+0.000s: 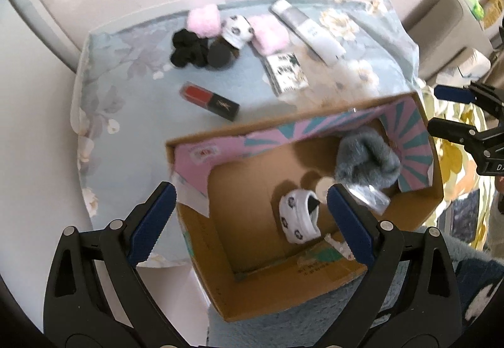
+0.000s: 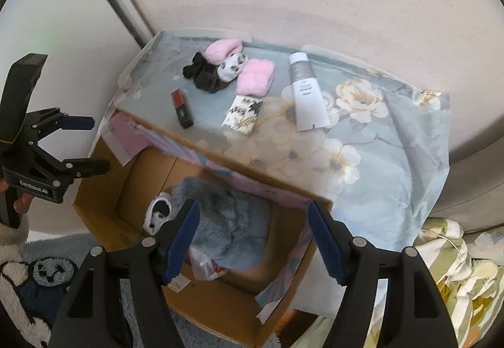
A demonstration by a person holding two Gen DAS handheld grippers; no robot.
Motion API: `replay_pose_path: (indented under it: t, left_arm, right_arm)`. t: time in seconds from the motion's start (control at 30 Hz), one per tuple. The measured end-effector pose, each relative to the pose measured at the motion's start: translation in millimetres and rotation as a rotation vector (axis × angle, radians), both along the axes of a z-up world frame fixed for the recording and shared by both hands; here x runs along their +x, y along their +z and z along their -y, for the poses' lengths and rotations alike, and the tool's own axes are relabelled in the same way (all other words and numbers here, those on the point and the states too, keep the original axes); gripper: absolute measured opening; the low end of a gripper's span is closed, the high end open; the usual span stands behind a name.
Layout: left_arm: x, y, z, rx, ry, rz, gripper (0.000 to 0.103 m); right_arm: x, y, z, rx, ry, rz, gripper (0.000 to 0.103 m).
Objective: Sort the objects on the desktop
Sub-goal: 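Grasp the red lipstick with the left gripper while the right grasps the white tube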
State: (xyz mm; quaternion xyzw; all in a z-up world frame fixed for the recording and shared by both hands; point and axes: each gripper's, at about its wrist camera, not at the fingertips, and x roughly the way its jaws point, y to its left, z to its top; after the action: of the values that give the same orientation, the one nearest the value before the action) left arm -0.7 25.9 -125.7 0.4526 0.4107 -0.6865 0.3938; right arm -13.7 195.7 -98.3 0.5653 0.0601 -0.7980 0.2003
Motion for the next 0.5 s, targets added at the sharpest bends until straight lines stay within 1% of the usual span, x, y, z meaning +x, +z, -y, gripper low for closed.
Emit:
replay_pose_path:
  t: [0.07,0.2,0.27,0.37,0.5]
  left_arm:
    - [6,4,11,0.007,0.044,-0.008,0.097]
    - [16,5,43,0.050,0.183,-0.027,0.096]
    - [11,2,62,0.073,0.209,-0.031,0.095]
    - [1,-11,86,0.109,0.245,0.006,0.092]
    - [-3,-42,115,0.209,0.337,0.024,0.089]
  right_arm:
    - [-7,4,-3,-0.001,-0.007,-0.015,0.067]
    - [-24,15,-6,-0.008,-0.001,-0.046,0.067]
    - [-37,20,-7,-0.014,0.009,-0.057,0.067]
    - [-59,22,-6,-0.008,0.029,-0.058,0.067]
    - [-93,10,-6,0.023,0.058,-0.065,0.067]
